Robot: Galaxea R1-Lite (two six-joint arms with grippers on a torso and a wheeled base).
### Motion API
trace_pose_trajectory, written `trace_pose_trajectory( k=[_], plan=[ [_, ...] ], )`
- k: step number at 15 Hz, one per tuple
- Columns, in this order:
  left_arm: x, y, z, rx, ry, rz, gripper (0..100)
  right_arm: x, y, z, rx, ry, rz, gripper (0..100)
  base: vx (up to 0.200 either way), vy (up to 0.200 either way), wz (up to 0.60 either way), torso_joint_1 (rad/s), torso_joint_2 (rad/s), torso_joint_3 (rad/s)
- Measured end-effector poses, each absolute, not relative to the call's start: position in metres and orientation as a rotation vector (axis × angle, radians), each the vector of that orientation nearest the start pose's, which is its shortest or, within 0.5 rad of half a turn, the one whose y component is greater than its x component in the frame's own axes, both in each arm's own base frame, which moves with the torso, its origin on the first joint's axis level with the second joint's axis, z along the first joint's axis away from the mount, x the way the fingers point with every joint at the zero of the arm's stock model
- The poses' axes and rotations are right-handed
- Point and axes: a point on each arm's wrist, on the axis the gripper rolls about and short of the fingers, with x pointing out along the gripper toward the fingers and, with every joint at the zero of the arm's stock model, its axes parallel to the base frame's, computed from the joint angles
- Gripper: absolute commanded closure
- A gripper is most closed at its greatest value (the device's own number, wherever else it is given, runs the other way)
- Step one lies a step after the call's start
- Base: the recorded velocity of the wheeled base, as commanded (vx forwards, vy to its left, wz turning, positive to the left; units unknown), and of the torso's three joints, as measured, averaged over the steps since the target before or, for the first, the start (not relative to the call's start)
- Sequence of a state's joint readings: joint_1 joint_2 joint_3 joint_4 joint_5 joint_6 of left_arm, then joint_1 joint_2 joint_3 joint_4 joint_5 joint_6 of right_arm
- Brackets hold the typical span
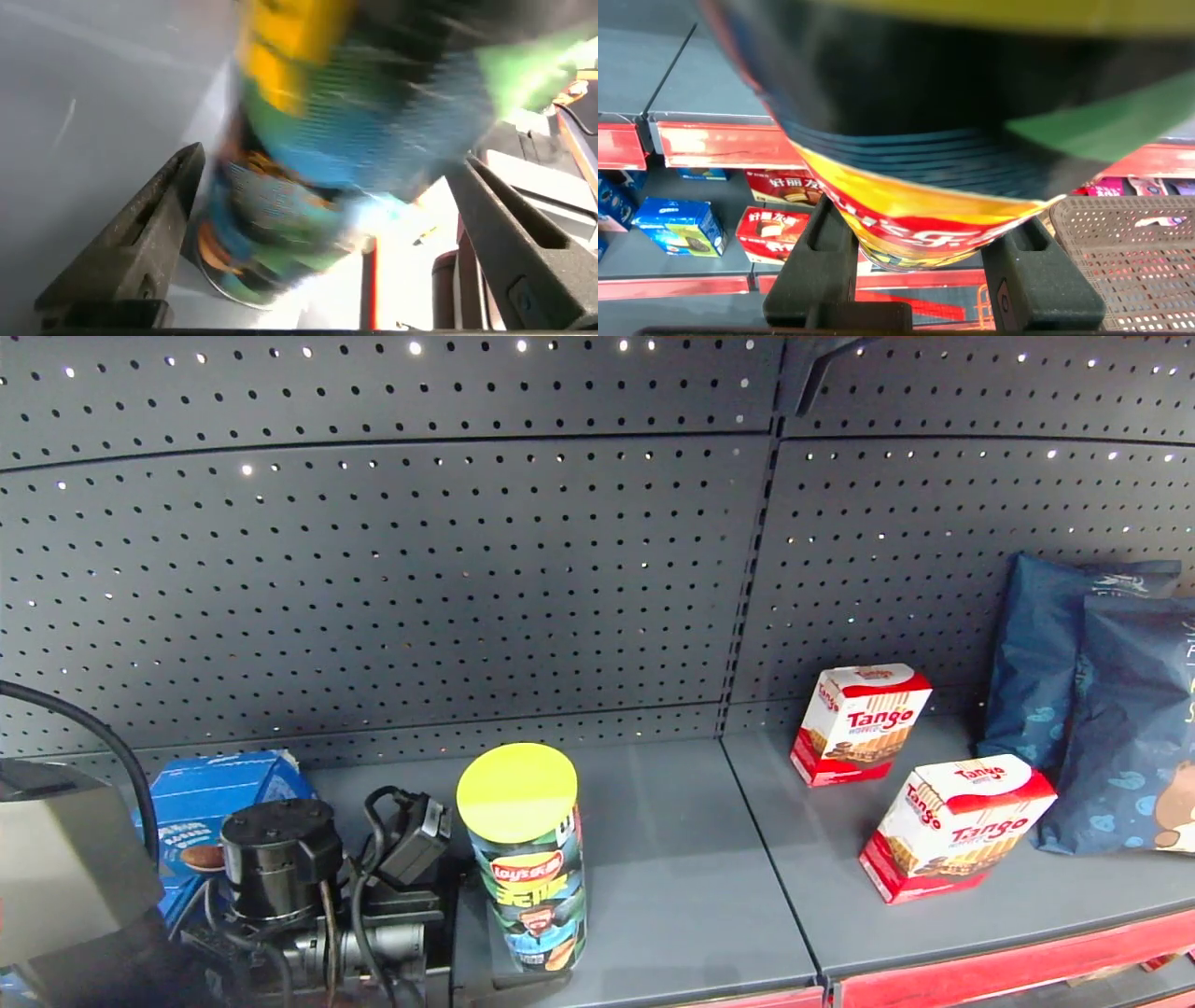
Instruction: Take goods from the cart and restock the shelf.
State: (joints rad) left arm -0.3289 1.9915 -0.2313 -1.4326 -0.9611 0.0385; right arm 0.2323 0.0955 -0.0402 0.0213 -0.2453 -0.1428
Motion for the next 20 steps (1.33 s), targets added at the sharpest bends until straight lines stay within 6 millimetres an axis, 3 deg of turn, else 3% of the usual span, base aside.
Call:
trace_pose_trajectory(
  k=[3, 11, 15, 20],
  plan=[
    [0.217, -0.089, 0.061, -0.081, 0.314, -1.266, 0, -0.017, -0.010, 0.086, -0.159, 0.075, -0.007, 100, 0.000, 0.000, 0.00, 0.000, 0.00, 0.000],
    [0.181, -0.052, 0.093, -0.040, 0.171, -1.141, 0, -0.016, -0.010, 0.087, -0.153, 0.069, -0.010, 100, 0.000, 0.000, 0.00, 0.000, 0.00, 0.000],
    [0.178, -0.051, 0.097, -0.027, 0.146, -1.130, 0, -0.016, -0.009, 0.087, -0.152, 0.054, -0.013, 100, 0.000, 0.000, 0.00, 0.000, 0.00, 0.000],
    [0.184, -0.058, 0.085, -0.048, 0.207, -1.158, 0, -0.016, -0.009, 0.086, -0.152, 0.054, -0.015, 100, 0.000, 0.000, 0.00, 0.000, 0.00, 0.000]
  ],
)
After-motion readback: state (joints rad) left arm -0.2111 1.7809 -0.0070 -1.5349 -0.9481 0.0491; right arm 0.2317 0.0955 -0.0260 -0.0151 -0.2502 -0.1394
